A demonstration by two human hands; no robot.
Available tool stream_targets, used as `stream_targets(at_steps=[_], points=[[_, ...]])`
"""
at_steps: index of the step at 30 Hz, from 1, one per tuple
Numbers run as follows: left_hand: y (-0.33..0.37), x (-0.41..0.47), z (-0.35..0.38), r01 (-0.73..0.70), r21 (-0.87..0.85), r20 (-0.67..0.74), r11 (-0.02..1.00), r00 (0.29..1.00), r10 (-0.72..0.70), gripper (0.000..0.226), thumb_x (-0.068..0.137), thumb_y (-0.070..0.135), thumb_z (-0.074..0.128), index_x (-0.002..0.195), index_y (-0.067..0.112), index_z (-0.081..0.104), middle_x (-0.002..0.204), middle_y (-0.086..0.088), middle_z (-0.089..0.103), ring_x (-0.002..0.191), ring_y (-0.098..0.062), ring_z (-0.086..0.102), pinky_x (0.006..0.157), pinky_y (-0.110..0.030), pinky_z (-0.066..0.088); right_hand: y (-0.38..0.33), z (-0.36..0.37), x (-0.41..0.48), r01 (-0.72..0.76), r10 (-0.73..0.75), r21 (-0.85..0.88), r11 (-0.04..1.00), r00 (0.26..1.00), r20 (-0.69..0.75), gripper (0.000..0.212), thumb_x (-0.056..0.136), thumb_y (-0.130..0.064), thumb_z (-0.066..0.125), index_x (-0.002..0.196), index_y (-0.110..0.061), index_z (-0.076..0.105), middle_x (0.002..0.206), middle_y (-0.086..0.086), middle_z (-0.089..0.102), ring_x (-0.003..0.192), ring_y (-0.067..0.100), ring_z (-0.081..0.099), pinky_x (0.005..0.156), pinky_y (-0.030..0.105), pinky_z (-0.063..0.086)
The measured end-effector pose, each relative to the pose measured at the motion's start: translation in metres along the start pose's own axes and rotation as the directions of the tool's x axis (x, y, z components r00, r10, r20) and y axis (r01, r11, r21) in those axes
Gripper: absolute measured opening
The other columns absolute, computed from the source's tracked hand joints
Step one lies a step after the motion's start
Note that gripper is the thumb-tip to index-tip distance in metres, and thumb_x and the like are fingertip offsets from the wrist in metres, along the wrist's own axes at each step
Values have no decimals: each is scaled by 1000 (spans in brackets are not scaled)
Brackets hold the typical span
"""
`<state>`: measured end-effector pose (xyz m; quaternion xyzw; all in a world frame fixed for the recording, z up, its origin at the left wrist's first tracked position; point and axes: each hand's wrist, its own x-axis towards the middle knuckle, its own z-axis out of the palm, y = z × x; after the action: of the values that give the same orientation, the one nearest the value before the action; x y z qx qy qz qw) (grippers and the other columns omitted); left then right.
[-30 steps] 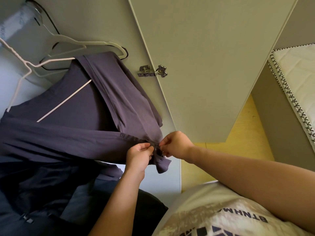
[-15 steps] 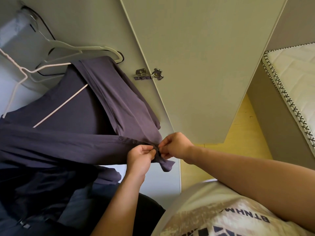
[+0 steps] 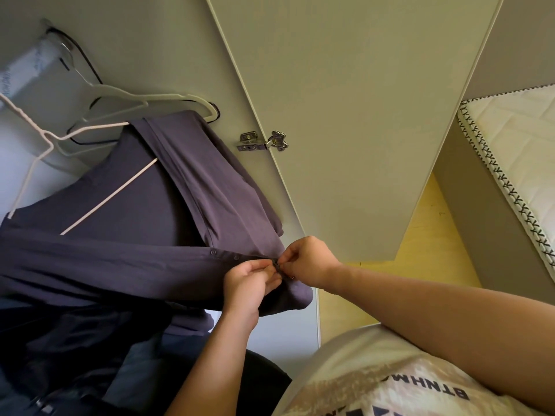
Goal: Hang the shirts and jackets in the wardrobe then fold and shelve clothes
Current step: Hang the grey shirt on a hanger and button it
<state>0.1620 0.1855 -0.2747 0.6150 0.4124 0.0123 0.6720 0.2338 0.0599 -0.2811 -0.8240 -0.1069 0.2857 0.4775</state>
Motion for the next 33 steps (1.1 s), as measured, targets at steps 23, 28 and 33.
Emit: stream_targets(at_steps=[23,28,33], points=[[4,6,-9,92,-99,-28,991,995,-95,14,87,1,73,98,7,67,75,-6,77,69,-15,75,62,-24,56,-2,10,3,169,-167,-55,984,985,38,12,83,-14,74,90,-22,78,85,-5,75,78,8,69,72,16,54],[0,9,-8,81,-123,-32,989,996,-85,15,84,2,76,95,7,67,74,-6,76,67,-14,74,63,-26,55,-2,9,4,171,-167,-66,983,984,55,17,91,-11,66,92,-24,78,87,-8,74,82,8,67,79,18,53],[-7,12,-6,11,-89,-71,996,997,-17,17,83,3,77,96,7,67,74,-5,76,73,-16,75,66,-27,56,-3,7,6,135,-133,-30,990,989,68,22,94,-9,61,91,-22,77,86,-8,72,78,6,64,79,15,49]])
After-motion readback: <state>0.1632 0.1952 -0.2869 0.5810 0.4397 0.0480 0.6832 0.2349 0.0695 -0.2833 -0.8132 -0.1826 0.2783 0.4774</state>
